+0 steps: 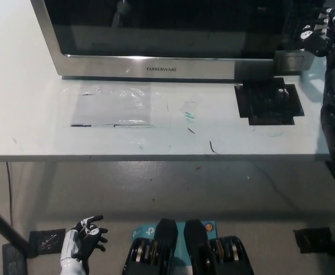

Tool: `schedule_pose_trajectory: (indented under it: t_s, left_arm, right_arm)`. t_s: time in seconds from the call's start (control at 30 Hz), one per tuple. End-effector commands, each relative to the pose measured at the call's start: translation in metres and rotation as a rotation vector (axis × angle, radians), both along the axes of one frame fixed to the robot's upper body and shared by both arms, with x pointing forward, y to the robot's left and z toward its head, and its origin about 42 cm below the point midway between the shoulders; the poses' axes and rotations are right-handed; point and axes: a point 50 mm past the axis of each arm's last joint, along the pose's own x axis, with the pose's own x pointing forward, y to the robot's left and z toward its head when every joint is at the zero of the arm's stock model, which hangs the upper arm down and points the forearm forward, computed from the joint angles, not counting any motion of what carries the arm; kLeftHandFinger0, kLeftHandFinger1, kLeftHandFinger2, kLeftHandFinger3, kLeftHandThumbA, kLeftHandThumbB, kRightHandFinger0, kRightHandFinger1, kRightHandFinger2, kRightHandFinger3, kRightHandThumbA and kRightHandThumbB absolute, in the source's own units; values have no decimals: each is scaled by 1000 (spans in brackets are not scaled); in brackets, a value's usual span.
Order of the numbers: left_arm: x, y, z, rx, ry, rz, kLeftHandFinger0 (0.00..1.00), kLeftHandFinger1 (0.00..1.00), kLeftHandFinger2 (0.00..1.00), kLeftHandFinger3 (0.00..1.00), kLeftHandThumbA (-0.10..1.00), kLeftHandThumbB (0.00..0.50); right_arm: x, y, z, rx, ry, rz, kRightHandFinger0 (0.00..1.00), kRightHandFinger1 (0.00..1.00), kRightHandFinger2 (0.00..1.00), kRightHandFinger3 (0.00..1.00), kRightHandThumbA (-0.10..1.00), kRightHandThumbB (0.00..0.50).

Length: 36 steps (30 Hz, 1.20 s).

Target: A microwave is kept infront of the robot with its door slightly ajar. The robot uses its right hand to push the door towards the left to open it.

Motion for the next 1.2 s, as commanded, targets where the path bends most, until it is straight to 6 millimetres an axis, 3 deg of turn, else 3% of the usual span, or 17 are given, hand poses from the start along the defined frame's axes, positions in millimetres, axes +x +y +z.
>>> schedule_pose_trajectory:
  t_s: [0.0, 0.07, 0.13, 0.33, 0.4, 0.53, 0.7, 0.83, 1.1, 1.17]
  left_arm:
    - [5, -1, 10, 14, -49, -24, 248, 271, 323, 484, -18, 160]
    - [5, -1, 10, 18, -50, -29, 270, 298, 346, 492, -7, 157]
    - [5, -2, 10, 12, -48, -29, 261, 284, 333, 491, -2, 162]
    - [5, -1, 11, 13, -48, -31, 241, 255, 312, 487, 2, 156]
    - [6, -2, 12, 22, -47, -36, 231, 253, 311, 482, 1, 151]
    - [6, -2, 12, 12, -47, -37, 253, 273, 329, 504, -9, 148]
    - [6, -2, 12, 16, -42, -36, 234, 264, 326, 494, 22, 159]
    - [7, -3, 12, 28, -45, -45, 253, 268, 322, 501, 24, 146]
    - [5, -1, 13, 24, -43, -51, 237, 260, 326, 488, 10, 121]
    - [4, -2, 11, 18, -36, -47, 246, 267, 333, 494, 20, 133]
  right_arm:
    - [8, 4, 56, -71, -152, 11, 303, 441, 549, 696, 239, 211]
    - [7, 9, 55, -92, -161, 39, 277, 416, 539, 675, 218, 209]
    - [8, 14, 53, -93, -153, 50, 184, 325, 504, 665, 188, 221]
    - [8, 29, 50, -120, -162, 84, 178, 329, 480, 671, 172, 203]
    - [6, 39, 47, -94, -172, 92, 93, 233, 460, 642, 194, 210]
    - [2, 53, 37, -16, -161, 109, 179, 352, 507, 677, 224, 199]
    - [-4, 73, 20, 21, -149, 157, 229, 385, 549, 728, 231, 166]
    - [-8, 77, 12, 37, -150, 165, 279, 437, 575, 734, 256, 175]
    - [-46, 95, -13, 139, -161, 242, 263, 476, 621, 788, 271, 157]
    - [-65, 102, -26, 196, -166, 294, 278, 497, 617, 795, 209, 153]
